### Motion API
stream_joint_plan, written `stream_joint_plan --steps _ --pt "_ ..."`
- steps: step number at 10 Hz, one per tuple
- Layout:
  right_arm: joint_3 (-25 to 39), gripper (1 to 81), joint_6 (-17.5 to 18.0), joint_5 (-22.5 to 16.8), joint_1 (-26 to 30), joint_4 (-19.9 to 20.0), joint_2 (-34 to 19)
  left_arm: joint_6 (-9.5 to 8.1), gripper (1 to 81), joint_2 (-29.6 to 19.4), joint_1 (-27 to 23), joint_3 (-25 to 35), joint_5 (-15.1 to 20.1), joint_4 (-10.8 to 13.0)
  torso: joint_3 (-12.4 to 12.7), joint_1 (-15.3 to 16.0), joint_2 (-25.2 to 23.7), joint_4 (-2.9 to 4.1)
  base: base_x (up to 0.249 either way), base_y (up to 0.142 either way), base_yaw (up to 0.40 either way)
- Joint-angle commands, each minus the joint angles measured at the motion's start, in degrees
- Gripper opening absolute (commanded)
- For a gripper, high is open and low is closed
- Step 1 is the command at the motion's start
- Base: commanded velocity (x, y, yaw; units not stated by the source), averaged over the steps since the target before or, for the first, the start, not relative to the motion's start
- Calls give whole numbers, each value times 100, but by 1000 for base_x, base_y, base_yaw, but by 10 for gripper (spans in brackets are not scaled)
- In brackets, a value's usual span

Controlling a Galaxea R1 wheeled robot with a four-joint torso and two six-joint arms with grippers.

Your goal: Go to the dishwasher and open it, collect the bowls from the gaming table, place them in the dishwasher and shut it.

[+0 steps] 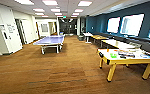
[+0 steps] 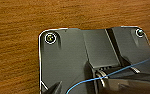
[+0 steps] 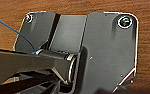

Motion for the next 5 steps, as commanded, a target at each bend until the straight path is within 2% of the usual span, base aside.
stream_joint_plan --steps 1,5 --pt "7 811 -5 -267 257 0 19 33 811 -20 -309 -13 251 -29 0 0 0 0 181 0 0" --pt "7 811 4 -267 249 0 19 33 811 -28 -309 -13 251 -29 0 0 0 0 181 0 0"
